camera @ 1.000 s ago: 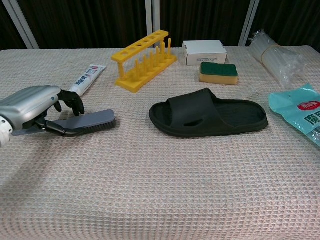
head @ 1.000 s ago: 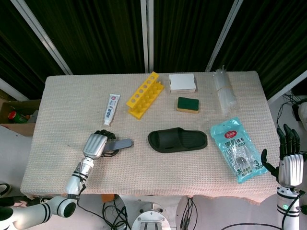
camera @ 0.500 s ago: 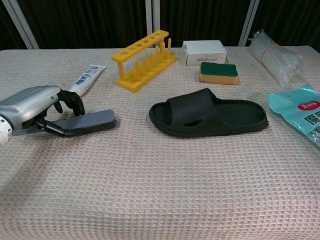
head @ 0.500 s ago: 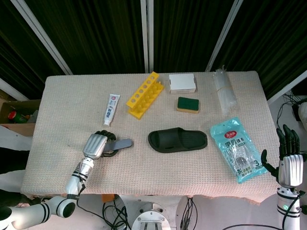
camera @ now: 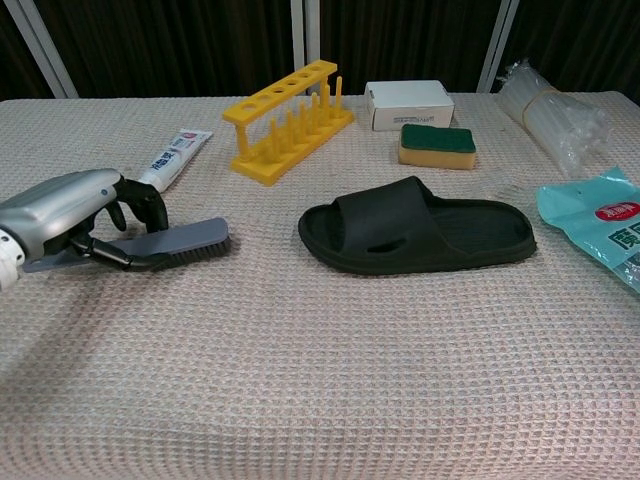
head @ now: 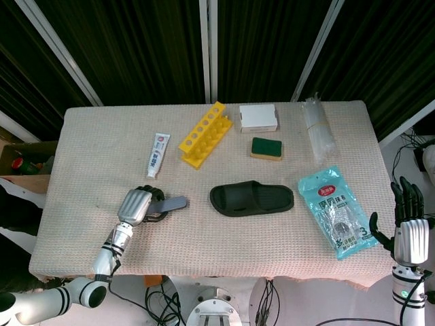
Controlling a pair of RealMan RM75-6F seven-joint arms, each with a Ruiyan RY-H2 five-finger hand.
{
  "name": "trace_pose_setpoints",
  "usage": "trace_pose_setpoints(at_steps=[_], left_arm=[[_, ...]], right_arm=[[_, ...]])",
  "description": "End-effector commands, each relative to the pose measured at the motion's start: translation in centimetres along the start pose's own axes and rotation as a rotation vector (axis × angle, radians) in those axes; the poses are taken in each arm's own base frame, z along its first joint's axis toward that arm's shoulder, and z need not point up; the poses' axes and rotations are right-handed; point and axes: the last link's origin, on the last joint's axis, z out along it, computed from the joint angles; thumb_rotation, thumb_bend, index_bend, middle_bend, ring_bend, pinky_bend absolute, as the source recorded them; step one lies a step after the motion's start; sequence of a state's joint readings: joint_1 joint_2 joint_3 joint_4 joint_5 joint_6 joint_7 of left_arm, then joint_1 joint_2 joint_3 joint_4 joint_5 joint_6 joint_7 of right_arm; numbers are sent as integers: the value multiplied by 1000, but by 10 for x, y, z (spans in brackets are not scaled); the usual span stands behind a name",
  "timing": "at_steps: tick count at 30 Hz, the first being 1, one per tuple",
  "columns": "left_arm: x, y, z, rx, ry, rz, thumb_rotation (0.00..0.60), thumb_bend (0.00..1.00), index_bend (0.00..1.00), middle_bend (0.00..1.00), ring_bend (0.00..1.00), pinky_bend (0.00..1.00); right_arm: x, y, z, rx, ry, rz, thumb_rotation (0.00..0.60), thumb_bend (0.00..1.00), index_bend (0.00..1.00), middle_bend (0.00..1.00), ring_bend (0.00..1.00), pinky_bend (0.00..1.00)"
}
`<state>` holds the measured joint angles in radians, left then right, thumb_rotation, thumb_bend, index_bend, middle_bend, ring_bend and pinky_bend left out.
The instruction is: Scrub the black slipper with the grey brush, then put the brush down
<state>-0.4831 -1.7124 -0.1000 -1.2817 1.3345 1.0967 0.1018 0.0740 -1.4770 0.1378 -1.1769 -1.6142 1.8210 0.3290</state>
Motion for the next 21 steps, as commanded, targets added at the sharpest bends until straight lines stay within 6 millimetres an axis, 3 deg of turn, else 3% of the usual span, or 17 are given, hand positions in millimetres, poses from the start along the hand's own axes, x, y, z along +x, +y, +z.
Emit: trace_pose_setpoints(at_steps=[1,11,21], left_arm=[[0,0,0,2,-4,0,490,260,467,470,350,415],[1,0,1,1,3,-22,593,286,510,507,385,445],[7,3,2,-14,47,-107,600,318,612,614,485,550]], right_arm=[[0,0,0,1,0,-1,600,489,0,0,0,0],[0,-1,1,-1,-4,-2,600,489,0,0,0,0],[-1,-1,1,2,-11,-1,600,487,0,0,0,0]])
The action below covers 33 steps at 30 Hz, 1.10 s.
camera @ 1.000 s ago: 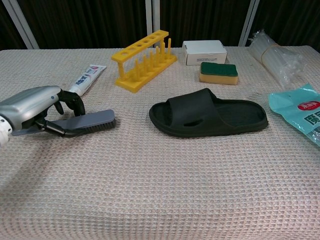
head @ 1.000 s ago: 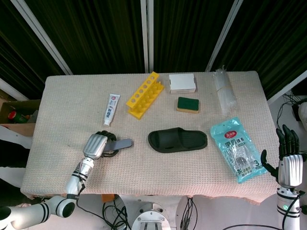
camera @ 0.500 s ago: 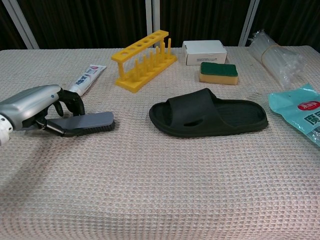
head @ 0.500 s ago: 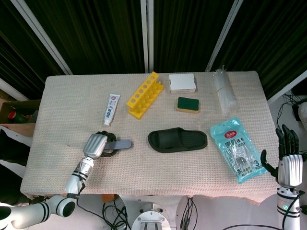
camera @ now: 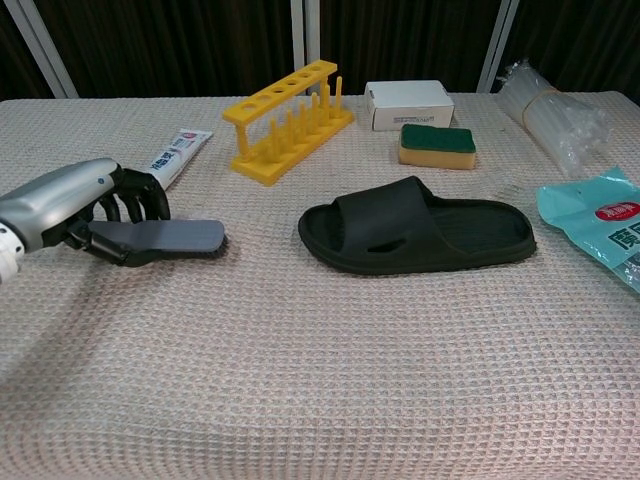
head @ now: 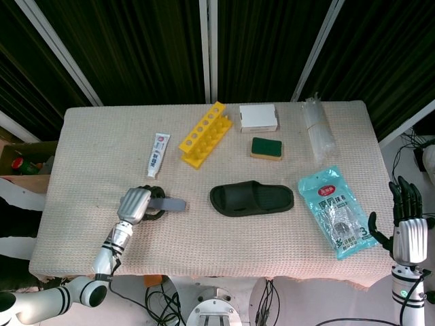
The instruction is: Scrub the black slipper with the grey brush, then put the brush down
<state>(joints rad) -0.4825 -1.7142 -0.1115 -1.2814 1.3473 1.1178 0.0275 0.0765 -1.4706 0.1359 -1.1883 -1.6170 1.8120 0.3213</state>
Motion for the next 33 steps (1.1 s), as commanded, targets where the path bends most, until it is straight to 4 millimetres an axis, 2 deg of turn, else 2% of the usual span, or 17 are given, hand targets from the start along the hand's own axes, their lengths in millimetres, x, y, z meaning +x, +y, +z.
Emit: trace_pose_setpoints(at_steps=[1,9,17,33], left_arm=[[2,2,0,-9,22,-52,600,323,626,630,501,563],[6,3,1,-33,60,-203,600,366,721,734,598,637],[7,3,1,-50,73,-265,600,390,774,797,655,715],[12,3,2,-60,80,-328,600,402,782,805,662,721]], right_arm=[[0,0,0,0,0,0,600,487,0,0,0,0],[0,0,0,-4,-4,0,600,480,0,0,0,0],[-1,0,-1,-5,-8,1,600,477,0,0,0,0],[-3,-4,3,19,-25,-3,600,477,0,0,0,0]])
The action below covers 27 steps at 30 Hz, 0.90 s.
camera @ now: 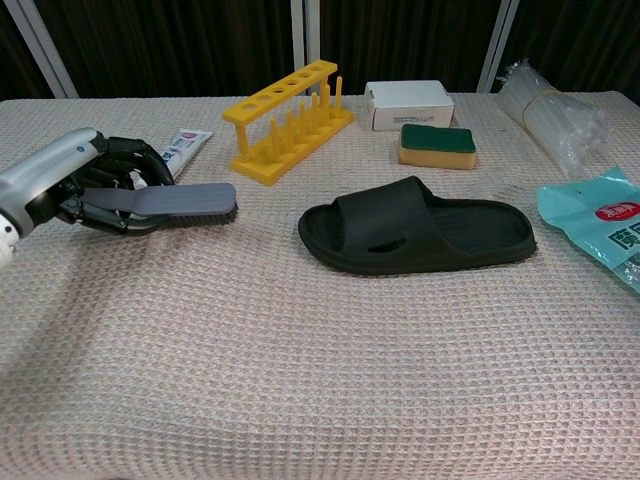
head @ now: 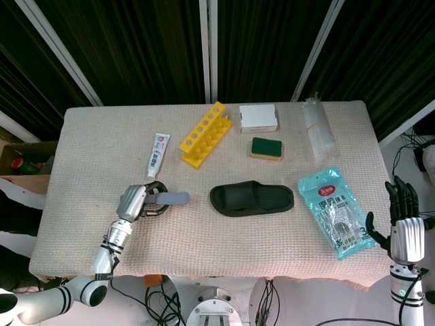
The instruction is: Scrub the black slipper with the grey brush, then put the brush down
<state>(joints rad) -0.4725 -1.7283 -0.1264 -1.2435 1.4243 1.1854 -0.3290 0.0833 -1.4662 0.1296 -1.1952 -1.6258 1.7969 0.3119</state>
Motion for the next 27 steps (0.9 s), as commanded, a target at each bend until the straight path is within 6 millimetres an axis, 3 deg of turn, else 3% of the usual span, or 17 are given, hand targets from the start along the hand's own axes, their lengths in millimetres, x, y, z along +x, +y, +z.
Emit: trace_pose_setpoints(at_steps=[1,6,12,20,27], left_arm=[[3,3,1,-4,6,-32,600,402,782,805,662,721],[15,10,4,-12,21,-113,600,404,781,806,663,721],[37,13,7,-14,49,-130,600,406,781,806,663,721],[63,21,12,-12,52,-137,600,432,786,809,666,722],[80,28,23,0,39,-137,600,428,788,811,667,722]], right_arm=[[-1,-3,3,17,-7,-4,600,477,0,0,0,0],[-5,-9,8,45,-57,-24,600,477,0,0,0,0],[-22,-16,17,78,-247,-107,600,481,0,0,0,0],[-60,-48,49,270,-564,-320,600,512,0,0,0,0],[-97,-70,59,360,-759,-389,600,609,0,17,0,0]])
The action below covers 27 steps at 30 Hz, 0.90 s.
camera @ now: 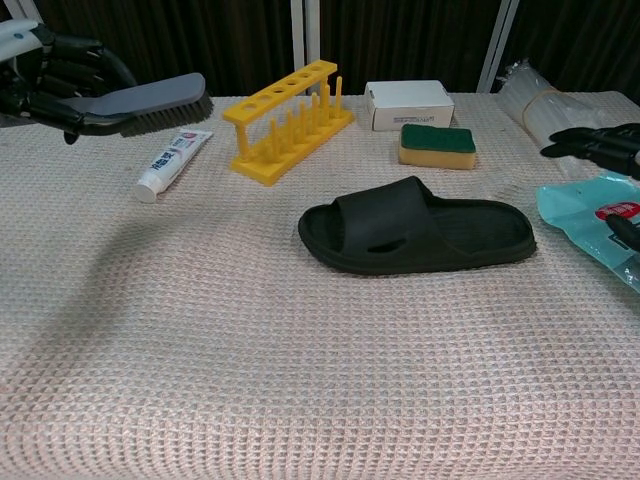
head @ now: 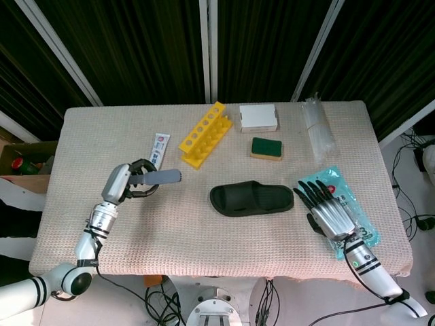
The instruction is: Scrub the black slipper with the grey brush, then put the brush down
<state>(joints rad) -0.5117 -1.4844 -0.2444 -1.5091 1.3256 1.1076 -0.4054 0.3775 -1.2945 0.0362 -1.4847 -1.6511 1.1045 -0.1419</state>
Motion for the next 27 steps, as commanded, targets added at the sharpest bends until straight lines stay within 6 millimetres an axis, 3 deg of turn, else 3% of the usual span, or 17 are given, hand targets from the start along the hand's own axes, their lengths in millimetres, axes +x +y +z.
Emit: trace_pose_setpoints(at_steps=[1,7,14,27], left_arm=[[5,3,6,11,-10,13,600,428,788,811,667,722],[7,4,16,39,-56,31,600,426,788,810,667,722],[-3,17,30,19,-136,77,600,427,788,810,667,723],[-40,38,63,16,-243,64,600,428,789,812,670,723]], right_arm=[[-1,-18,23,67,-102,-72,599,616,0,18,0,0],[-3,-31,39,89,-158,-92,526,756,0,26,0,0],[-10,-32,37,75,-200,-102,497,850,22,90,0,0],[-20,-23,25,22,-196,-108,487,853,51,118,0,0]])
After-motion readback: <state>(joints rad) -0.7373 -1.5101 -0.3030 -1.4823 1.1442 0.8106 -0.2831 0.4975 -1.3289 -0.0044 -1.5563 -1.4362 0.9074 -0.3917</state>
